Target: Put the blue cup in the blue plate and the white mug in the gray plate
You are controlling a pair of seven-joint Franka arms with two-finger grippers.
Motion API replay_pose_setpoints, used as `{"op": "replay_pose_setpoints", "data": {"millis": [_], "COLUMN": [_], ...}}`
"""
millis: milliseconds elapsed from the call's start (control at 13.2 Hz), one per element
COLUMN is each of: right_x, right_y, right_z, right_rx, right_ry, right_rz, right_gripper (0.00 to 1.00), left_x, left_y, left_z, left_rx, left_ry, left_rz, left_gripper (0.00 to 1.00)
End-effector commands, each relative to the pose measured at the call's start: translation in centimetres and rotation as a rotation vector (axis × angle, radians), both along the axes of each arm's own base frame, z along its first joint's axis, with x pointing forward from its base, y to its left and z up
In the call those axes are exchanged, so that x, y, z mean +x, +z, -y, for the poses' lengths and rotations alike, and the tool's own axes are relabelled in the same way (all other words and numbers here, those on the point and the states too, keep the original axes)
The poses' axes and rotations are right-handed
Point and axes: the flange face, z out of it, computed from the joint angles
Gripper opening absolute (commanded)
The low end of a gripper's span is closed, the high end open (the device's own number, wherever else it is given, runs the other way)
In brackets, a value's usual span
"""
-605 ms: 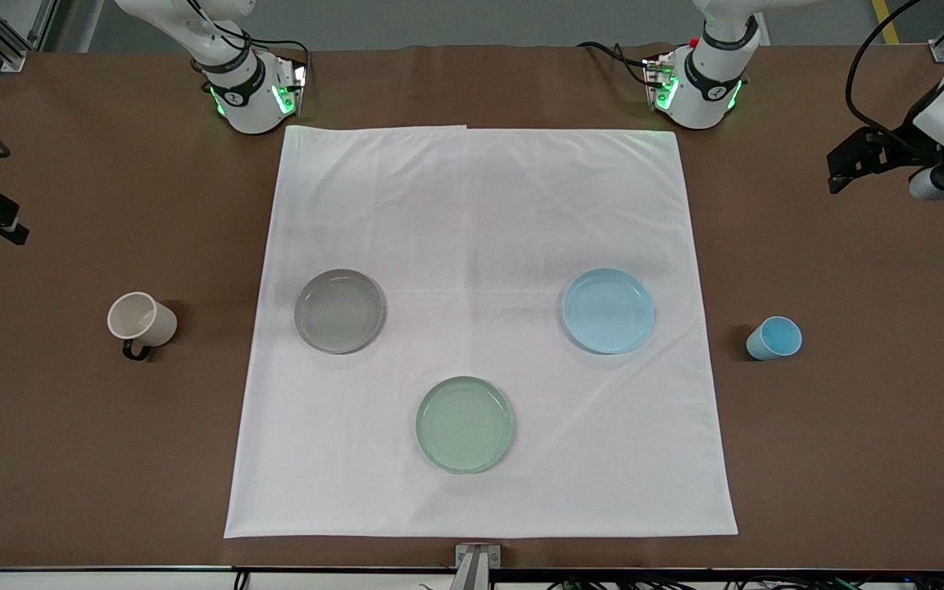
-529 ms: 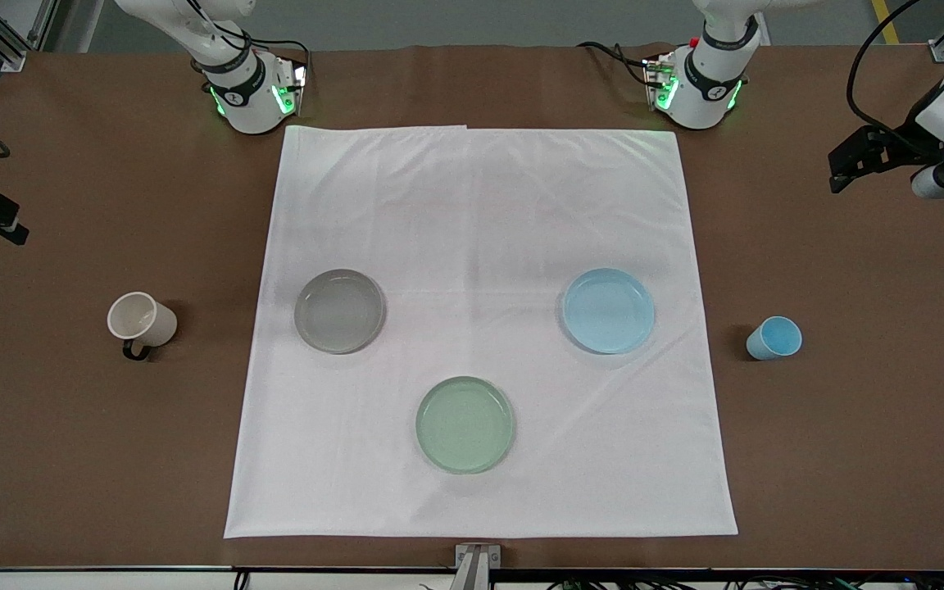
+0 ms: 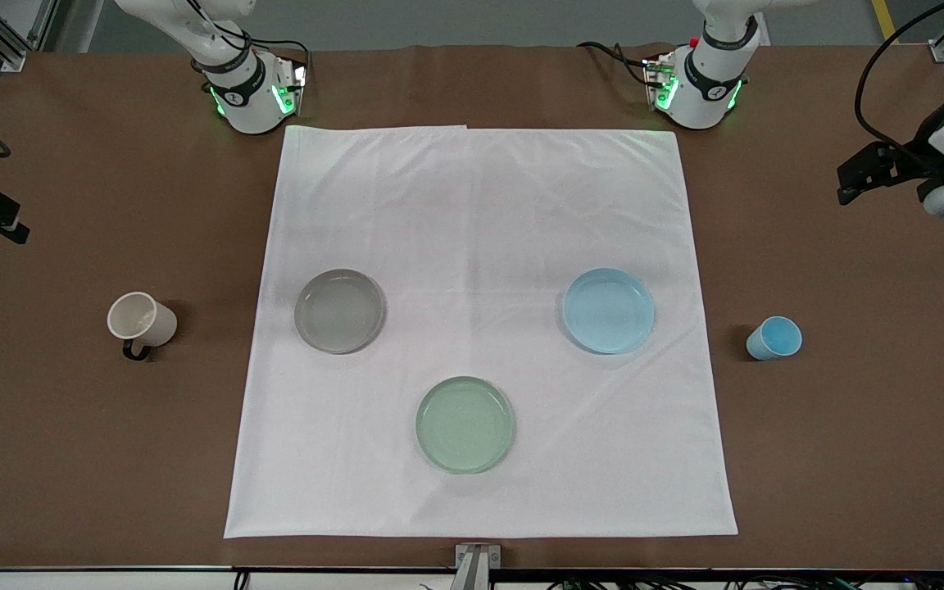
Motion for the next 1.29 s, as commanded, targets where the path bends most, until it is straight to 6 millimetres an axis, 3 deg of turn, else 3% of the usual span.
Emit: {"op": "replay_pose_setpoints", "data": {"millis": [0, 151, 378, 529, 681, 908, 1210], "right_x": [-0.1, 0.3, 1.2, 2.4, 4.5, 7.4, 7.4], "right_y": [0.0, -0.8, -2.3, -5.4, -11.0, -20.1, -32.0], "right_z": [0.2, 0.4, 0.5, 1.0, 2.2, 5.6, 7.3], "right_rx": [-0.002, -0.003, -0.005, -0.003, -0.003, -0.007, -0.016], "right_ry": [-0.017, -0.022, -0.013, -0.017, -0.033, -0.035, 0.013], "right_rz": [-0.012, -0.029, -0.052, -0.106, -0.191, -0.203, -0.119], "right_gripper": [1.0, 1.0, 1.0, 1.0, 1.0, 1.0, 1.0], "left_x": [2.4, 3.2, 4.1, 4.3, 4.2, 4.4, 5.0], "left_y": [-4.9, -9.3, -18.1, -24.4, -29.0, -32.9, -37.0], "left_z": [-3.3, -5.6, -7.9, -8.0, -9.6, -9.8, -10.8], "left_rx": [-0.015, -0.018, -0.029, -0.041, -0.006, 0.0, -0.021], "left_ry": [0.044, 0.078, 0.106, 0.104, 0.086, 0.062, 0.076], "left_rz": [-0.051, -0.029, 0.004, -0.009, 0.037, 0.053, 0.088], "left_gripper": [1.0, 1.0, 1.0, 1.0, 0.99, 0.86, 0.65]}}
